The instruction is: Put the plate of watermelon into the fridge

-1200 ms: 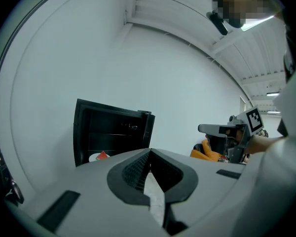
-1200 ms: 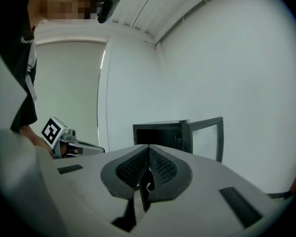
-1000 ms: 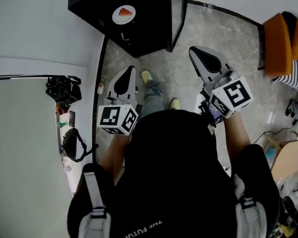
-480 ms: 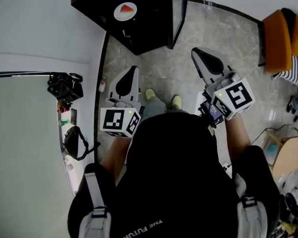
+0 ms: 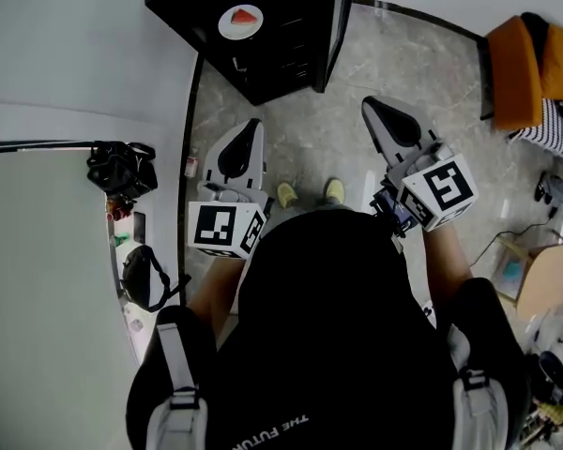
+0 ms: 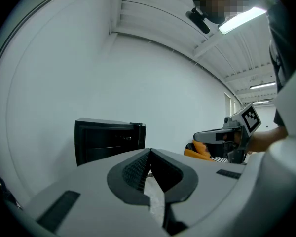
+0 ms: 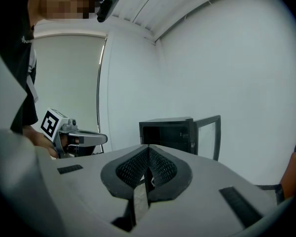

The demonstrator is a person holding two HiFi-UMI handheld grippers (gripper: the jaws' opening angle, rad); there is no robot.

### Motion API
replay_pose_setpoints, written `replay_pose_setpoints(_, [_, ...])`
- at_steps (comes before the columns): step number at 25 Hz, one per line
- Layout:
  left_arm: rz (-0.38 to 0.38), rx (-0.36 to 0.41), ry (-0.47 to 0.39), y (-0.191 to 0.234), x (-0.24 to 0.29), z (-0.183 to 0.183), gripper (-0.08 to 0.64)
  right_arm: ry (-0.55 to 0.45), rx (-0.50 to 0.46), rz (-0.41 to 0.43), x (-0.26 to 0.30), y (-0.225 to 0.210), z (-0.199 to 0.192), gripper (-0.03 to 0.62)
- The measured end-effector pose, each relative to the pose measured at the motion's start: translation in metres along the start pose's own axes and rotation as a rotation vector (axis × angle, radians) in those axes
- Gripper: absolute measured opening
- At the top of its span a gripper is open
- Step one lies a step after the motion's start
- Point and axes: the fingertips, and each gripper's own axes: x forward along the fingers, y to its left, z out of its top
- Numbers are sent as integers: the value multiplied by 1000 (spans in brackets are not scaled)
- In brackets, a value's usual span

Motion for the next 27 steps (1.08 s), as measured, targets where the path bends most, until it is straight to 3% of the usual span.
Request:
replay_pose_setpoints(14, [-24,-16,-9,32,-15,0,8,1,-17,-15,21,33,3,8])
replay_pose_setpoints(27, [-51,-57,-30,31,-13,9,8,-4,-20,-24,24,35,7,8])
